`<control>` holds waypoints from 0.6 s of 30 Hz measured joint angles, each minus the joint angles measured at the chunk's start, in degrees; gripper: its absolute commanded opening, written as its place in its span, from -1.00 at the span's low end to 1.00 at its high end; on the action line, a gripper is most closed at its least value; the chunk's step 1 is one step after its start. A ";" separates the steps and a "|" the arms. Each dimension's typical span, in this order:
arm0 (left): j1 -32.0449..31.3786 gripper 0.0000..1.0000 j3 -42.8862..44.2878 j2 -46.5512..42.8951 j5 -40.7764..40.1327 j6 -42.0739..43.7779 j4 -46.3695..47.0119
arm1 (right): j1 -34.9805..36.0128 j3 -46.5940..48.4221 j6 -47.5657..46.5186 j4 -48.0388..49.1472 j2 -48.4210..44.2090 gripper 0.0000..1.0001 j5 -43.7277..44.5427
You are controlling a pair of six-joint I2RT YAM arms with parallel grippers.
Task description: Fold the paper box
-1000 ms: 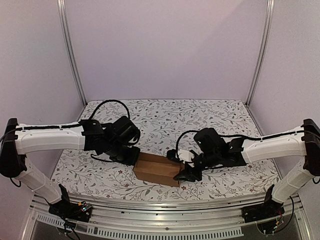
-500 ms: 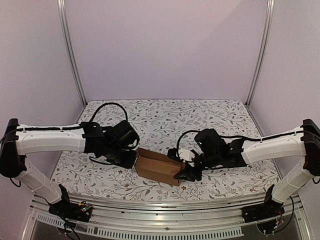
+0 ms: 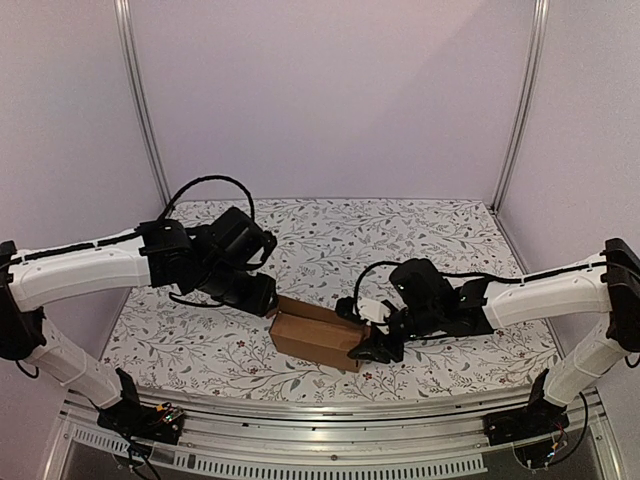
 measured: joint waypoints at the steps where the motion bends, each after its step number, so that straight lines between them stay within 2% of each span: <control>1: 0.42 -0.12 0.50 0.00 0.55 0.76 -0.04 | 0.00 -0.07 0.00 0.07 0.00 -0.63 0.00; 6: 2.08 -0.20 2.25 1.27 2.99 4.00 -0.63 | 0.00 -0.11 0.00 0.11 0.00 -0.63 0.11; 18: 2.84 -0.57 4.15 6.38 3.76 8.20 -1.97 | 0.00 -0.11 0.00 0.11 -0.02 -0.63 0.50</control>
